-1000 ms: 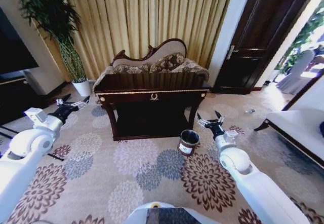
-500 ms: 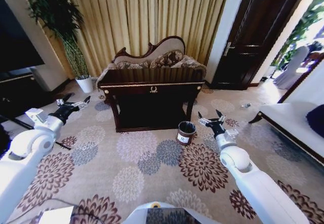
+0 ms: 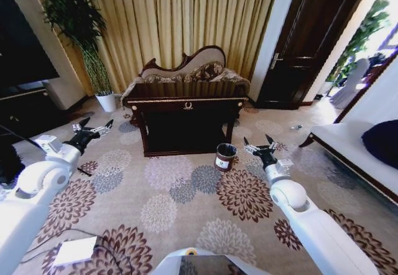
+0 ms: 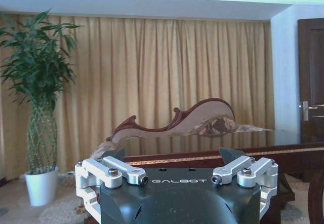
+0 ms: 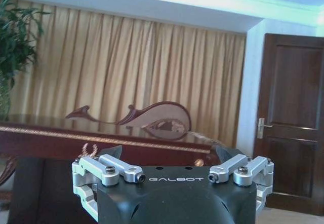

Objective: Move to the front of the table and place the trash on the table into the trash bin.

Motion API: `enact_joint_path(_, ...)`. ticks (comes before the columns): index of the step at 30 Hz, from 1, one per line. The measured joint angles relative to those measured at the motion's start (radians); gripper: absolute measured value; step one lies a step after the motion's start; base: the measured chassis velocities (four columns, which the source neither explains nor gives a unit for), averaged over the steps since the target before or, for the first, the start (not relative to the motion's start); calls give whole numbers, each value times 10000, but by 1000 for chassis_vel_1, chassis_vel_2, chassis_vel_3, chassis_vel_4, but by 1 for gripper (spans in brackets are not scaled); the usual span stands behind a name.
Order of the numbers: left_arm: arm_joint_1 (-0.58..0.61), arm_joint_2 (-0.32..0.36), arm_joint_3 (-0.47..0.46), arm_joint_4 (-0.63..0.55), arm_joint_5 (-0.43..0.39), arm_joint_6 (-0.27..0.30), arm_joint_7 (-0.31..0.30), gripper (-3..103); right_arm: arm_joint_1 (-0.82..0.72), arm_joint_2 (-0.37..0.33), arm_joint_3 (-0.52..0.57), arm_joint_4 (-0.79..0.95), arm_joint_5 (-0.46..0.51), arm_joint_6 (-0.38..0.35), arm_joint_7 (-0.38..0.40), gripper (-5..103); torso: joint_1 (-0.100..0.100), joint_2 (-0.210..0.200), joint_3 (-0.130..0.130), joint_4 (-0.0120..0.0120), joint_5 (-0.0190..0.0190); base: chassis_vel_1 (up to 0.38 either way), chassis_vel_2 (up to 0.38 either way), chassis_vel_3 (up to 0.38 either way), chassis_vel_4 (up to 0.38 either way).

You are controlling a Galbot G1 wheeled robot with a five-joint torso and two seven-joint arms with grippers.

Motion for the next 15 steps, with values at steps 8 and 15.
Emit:
enact_joint_path(8,97,-164,-484,199,-122,415,318,100,-514,-471,1153,1109,1129,-1776,-58,100,8,-6,4,-5,0,0,0,0,0)
enact_joint_path(15,147,-279,-604,168,-298,597,842,100,-1319,-799,1748,2023,1834,-2097,-550,100,2,-2,0,-2,-1,0,0,0,0)
